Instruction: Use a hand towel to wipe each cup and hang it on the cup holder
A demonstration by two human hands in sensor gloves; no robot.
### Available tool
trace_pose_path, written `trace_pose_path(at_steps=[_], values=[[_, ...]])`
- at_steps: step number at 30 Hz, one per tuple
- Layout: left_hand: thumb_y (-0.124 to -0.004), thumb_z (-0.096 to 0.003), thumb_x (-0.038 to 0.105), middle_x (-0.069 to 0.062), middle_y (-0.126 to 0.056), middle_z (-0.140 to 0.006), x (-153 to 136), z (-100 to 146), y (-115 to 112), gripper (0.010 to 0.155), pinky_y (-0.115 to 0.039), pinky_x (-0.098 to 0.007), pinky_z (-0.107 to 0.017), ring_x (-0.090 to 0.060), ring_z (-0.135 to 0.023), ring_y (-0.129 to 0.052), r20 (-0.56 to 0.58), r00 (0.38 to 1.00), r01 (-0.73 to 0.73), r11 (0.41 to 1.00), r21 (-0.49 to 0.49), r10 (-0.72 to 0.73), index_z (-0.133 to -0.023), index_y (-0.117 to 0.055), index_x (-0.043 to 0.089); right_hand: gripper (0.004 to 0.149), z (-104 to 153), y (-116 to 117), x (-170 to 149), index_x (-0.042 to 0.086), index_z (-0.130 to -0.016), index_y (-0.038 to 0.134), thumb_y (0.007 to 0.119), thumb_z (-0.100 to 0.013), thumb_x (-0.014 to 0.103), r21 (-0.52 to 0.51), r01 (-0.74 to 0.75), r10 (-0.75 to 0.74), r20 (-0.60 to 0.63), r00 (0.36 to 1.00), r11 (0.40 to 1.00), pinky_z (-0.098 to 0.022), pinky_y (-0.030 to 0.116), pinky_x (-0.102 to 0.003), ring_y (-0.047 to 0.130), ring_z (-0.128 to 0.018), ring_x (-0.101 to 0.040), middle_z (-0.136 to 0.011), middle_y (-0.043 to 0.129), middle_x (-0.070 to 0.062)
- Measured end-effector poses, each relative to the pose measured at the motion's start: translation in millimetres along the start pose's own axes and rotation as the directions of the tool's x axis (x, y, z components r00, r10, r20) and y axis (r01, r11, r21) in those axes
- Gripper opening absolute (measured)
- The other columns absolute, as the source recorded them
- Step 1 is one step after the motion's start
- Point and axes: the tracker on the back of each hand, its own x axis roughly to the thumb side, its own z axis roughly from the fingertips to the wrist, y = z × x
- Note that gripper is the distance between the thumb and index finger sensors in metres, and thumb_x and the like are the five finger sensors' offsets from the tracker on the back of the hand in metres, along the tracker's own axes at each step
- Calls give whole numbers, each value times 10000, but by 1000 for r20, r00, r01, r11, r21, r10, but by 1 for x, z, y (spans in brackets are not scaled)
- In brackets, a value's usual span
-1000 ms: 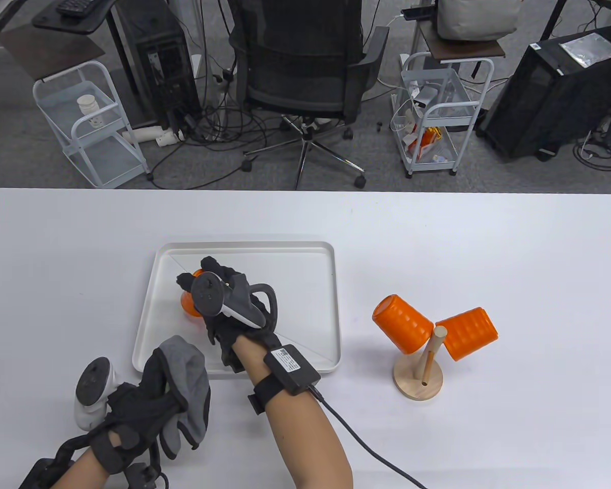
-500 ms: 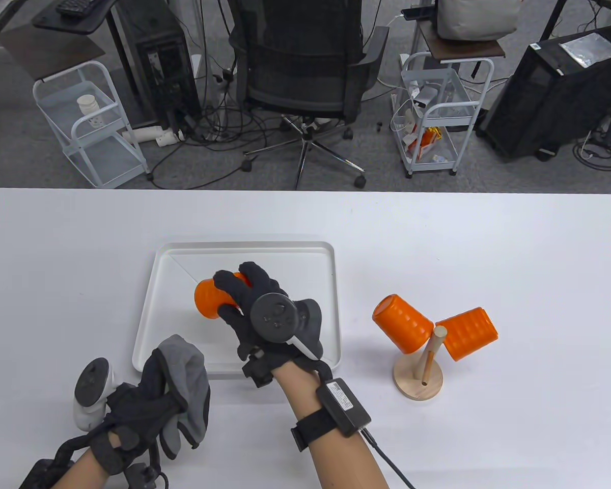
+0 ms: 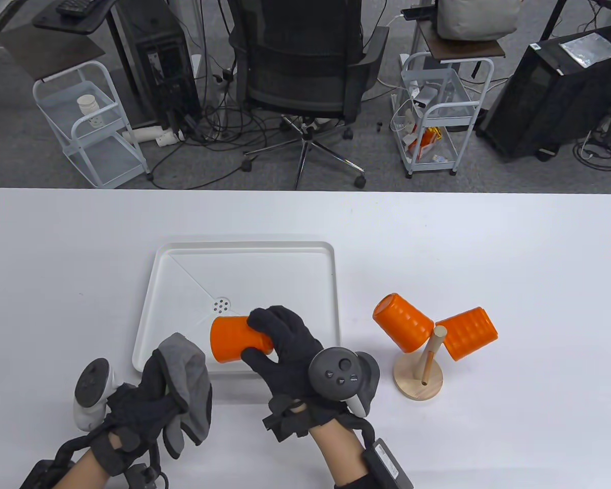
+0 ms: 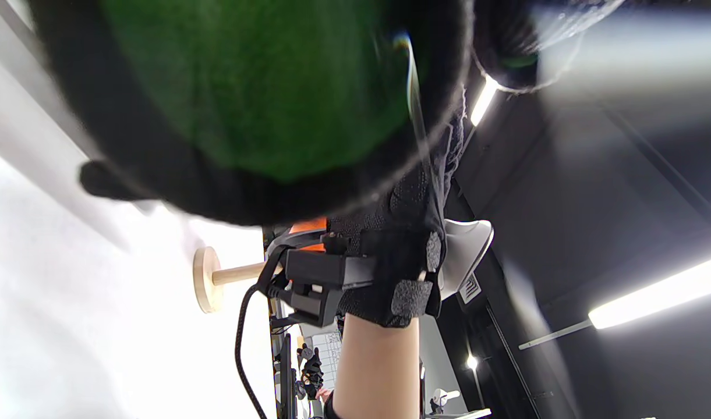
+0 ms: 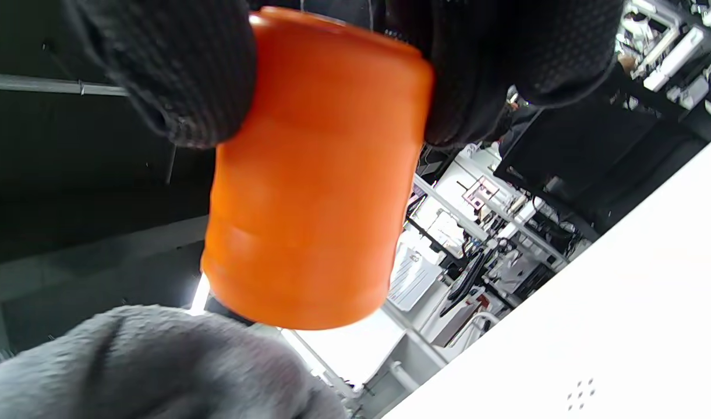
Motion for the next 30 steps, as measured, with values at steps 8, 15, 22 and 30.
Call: trace_pose_path(at_steps=[8,15,22,30], values=[[-690,-520,595,78,-224,-1205,-2,-1,-2,791,-665,-602,-659,-329,-834,-827,4,1000,0,1000,-17,0,-1016,-98,425,668,16,18,-18,350,-1013,526,834,-436,482,35,210,-208,-49,977,977,-596,730,-577,872,-728,-410,-1021,664,-229],[-678,-507,643,102,-334,-1228,-5,-3,-9,808,-661,-621,-657,-379,-880,-822,24,1000,-15,997,-81,17,-1060,-156,368,692,27,23,-21,319,-1024,516,837,-433,486,57,298,-294,-76,953,953,-586,732,-578,874,-717,-407,-1010,664,-229],[-513,-451,742,63,-388,-1247,-9,-5,-14,820,-651,-652,-645,-447,-904,-803,71,995,-59,988,-139,70,-1117,-304,312,755,34,31,-20,213,-1043,497,836,-431,498,101,344,-335,-100,937,934,-572,740,-577,879,-700,-401,-993,650,-235],[-433,-384,805,59,-521,-1231,-9,-5,-15,897,-666,-659,-630,-467,-891,-825,57,998,-4,983,-182,15,-1121,-463,294,770,38,42,-13,169,-1027,509,838,-422,515,185,312,-301,-85,950,932,-547,771,-562,908,-662,-389,-957,668,-238]])
